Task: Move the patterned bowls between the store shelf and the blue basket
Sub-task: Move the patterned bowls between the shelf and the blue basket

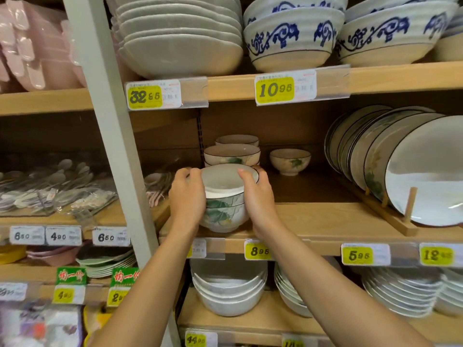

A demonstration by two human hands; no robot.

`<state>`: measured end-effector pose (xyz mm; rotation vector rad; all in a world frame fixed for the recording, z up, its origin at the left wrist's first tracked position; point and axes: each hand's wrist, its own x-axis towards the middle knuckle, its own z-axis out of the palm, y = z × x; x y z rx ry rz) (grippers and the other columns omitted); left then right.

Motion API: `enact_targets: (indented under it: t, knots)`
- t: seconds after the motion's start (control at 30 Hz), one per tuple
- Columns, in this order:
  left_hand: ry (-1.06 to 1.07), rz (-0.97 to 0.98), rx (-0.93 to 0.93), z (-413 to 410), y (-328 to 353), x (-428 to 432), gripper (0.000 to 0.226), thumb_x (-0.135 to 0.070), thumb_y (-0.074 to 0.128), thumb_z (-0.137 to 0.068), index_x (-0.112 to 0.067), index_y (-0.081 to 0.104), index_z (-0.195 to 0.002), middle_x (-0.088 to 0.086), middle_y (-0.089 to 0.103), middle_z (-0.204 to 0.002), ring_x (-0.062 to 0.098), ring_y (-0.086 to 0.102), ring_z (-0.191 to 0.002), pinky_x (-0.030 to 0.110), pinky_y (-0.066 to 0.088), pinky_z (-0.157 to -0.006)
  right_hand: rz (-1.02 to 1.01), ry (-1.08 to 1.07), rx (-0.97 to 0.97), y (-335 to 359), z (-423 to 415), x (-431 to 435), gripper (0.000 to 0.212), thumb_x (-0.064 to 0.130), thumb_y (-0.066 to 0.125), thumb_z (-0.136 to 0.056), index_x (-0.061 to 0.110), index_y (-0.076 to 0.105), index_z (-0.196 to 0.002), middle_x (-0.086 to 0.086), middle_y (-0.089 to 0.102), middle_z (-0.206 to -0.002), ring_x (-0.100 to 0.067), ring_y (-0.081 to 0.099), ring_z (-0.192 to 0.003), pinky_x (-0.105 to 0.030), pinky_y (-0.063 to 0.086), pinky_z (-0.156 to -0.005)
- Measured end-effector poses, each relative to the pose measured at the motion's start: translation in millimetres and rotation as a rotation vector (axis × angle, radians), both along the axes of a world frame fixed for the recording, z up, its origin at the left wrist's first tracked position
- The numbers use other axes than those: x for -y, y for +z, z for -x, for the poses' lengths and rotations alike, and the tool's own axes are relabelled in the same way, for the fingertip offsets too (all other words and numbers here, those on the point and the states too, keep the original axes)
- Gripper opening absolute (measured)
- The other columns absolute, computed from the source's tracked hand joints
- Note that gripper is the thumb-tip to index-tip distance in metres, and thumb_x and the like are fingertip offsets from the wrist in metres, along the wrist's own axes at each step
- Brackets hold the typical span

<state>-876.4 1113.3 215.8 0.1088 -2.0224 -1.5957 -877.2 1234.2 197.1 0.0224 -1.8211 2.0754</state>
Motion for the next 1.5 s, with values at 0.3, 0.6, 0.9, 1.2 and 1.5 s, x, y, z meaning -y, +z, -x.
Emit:
enact_targets:
  t: [0.3,0.6,0.9,1.2,1.5]
  knots:
    - [0.130,-0.129,-0.104,-7.1,-3.0,-17.7,0.043,-0.036,0.032,-0.098,-0.013,0.052,-0.128,0.006,0.057,-0.120,0.024,0.050,-0.111,0.034,0.036,-0.086,-0.043,-0.134,0.045,4.9,-6.3,7.2,0.042,0.053,0.041,-0.090,0.027,0.054,-0.120,0.004,0.061,-0.104,-0.013,0.058,-0.096,-0.037,0.050,-0.084]
    - [0.073,-0.065,-0.065,-26.1,5.6,-6.7,0.042,-0.039,0.031,-0.100,-0.020,0.046,-0.133,-0.009,0.045,-0.116,0.011,0.041,-0.111,0.029,0.028,-0.089,-0.026,-0.028,0.115,12.3,-16.1,-5.6,0.061,0.057,0.042,-0.088,0.024,0.041,-0.140,-0.004,0.053,-0.131,-0.021,0.053,-0.115,-0.044,0.046,-0.098]
    - [0.024,-0.330,-0.174,-150.0,-37.7,33.8,0.036,-0.032,0.039,-0.089,-0.013,0.069,-0.097,0.005,0.075,-0.097,0.016,0.070,-0.093,0.022,0.054,-0.080,0.079,0.010,-0.251,-22.8,-103.4,-10.1,0.023,0.018,0.052,-0.094,0.030,0.064,-0.109,0.020,0.065,-0.103,0.012,0.057,-0.100,-0.004,0.046,-0.079]
    - [0.377,-0.559,0.177,-283.0,-142.1,113.2,0.027,-0.006,0.040,-0.093,-0.001,0.065,-0.087,0.011,0.070,-0.073,0.020,0.062,-0.063,0.024,0.049,-0.059,-0.017,0.618,0.201,-143.6,-176.7,77.3,0.028,-0.003,0.045,-0.093,0.013,0.065,-0.081,-0.009,0.069,-0.084,-0.014,0.064,-0.070,-0.020,0.052,-0.063]
    - [0.506,-0.555,0.557,-368.2,-246.7,228.3,0.027,-0.010,0.039,-0.094,-0.003,0.065,-0.095,0.011,0.070,-0.084,0.022,0.059,-0.068,0.029,0.044,-0.062,-0.307,0.757,0.557,-265.2,-219.9,182.6,0.021,0.005,0.050,-0.093,0.011,0.065,-0.079,-0.009,0.069,-0.078,-0.017,0.061,-0.061,-0.027,0.046,-0.059]
